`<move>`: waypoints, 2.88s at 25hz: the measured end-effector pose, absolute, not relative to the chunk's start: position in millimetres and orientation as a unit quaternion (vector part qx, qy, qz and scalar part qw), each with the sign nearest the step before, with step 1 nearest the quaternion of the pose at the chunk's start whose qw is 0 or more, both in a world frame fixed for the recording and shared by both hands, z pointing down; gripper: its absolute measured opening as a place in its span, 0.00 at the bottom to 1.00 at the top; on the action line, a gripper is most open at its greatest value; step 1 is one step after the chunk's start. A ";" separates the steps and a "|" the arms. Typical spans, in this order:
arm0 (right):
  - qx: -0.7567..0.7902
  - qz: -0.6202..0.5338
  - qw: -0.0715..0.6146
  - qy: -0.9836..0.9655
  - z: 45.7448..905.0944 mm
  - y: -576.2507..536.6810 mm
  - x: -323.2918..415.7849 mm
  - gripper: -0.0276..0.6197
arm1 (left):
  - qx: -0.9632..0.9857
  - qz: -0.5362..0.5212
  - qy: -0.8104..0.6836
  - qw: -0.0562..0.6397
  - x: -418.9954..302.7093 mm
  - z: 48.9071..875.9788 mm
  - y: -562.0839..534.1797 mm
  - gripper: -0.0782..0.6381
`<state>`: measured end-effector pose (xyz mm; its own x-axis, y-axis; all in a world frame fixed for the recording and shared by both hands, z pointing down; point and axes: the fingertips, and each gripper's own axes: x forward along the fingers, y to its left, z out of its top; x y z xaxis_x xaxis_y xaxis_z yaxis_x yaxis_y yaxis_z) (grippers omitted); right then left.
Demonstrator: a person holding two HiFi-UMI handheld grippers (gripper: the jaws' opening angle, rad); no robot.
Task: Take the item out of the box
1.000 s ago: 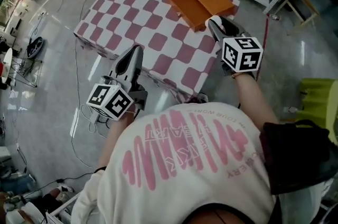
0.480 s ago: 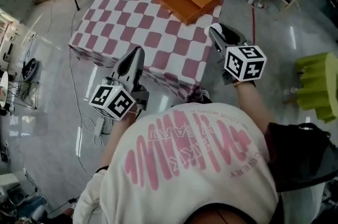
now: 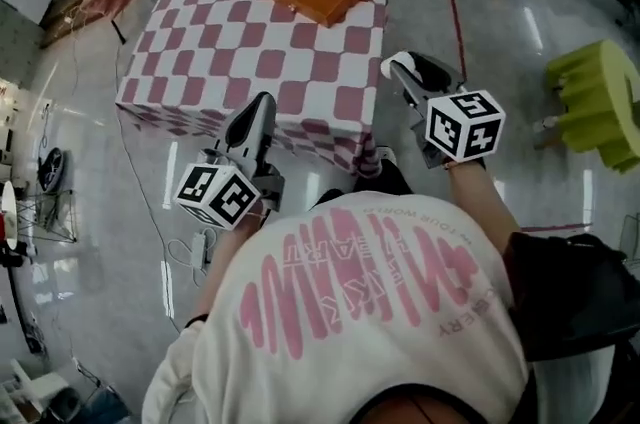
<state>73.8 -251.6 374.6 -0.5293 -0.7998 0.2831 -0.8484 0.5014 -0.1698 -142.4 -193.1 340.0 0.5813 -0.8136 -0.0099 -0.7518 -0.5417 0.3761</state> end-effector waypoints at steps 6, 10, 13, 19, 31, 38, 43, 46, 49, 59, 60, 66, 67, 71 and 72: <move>0.505 0.178 0.060 -0.842 370.4 -231.8 98.8 0.27 | 0.880 -0.084 -0.427 0.192 -122.7 351.1 -182.6 0.12; 0.515 0.191 0.054 -0.834 371.9 -227.4 117.4 0.27 | 0.880 -0.085 -0.423 0.199 -110.1 354.8 -179.7 0.12; 0.518 0.194 0.053 -0.832 368.9 -226.2 130.8 0.27 | 0.880 -0.085 -0.423 0.197 -99.4 350.4 -176.9 0.12; 0.505 0.182 0.068 -0.841 358.4 -223.6 148.7 0.27 | 0.875 -0.088 -0.437 0.188 -81.0 335.7 -171.0 0.12; 0.481 0.177 0.090 -0.854 353.6 -201.6 187.9 0.27 | 0.863 -0.089 -0.458 0.194 -39.9 333.5 -142.6 0.12; 0.467 0.183 0.099 -0.860 358.0 -185.8 199.7 0.27 | 0.857 -0.086 -0.466 0.205 -22.3 340.1 -122.0 0.12; 0.459 0.187 0.106 -0.862 363.9 -176.9 205.6 0.27 | 0.851 -0.089 -0.473 0.208 -15.5 343.0 -111.7 0.12; 0.453 0.190 0.111 -0.864 369.9 -172.4 205.1 0.27 | 0.847 -0.087 -0.480 0.212 -14.5 348.6 -104.9 0.12; 0.448 0.192 0.114 -0.866 374.1 -168.1 206.3 0.27 | 0.844 -0.083 -0.485 0.214 -13.2 353.3 -99.1 0.12; 0.442 0.196 0.113 -0.868 381.3 -162.0 203.7 0.27 | 0.840 -0.079 -0.496 0.207 -18.5 355.2 -91.9 0.12; 0.442 0.196 0.114 -0.868 381.6 -161.0 203.5 0.27 | 0.839 -0.080 -0.496 0.208 -18.8 355.3 -91.6 0.12; 0.446 0.200 0.116 -0.865 383.6 -158.3 203.7 0.27 | 0.842 -0.078 -0.490 0.212 -18.3 356.2 -91.9 0.12; 0.446 0.200 0.116 -0.864 383.9 -158.4 203.2 0.27 | 0.842 -0.078 -0.490 0.212 -18.8 356.6 -92.6 0.12; 0.449 0.200 0.116 -0.863 383.3 -159.3 201.0 0.27 | 0.844 -0.079 -0.486 0.213 -21.0 356.5 -97.4 0.12; 0.450 0.200 0.115 -0.863 382.5 -159.8 200.5 0.27 | 0.845 -0.079 -0.484 0.213 -21.1 356.3 -99.1 0.12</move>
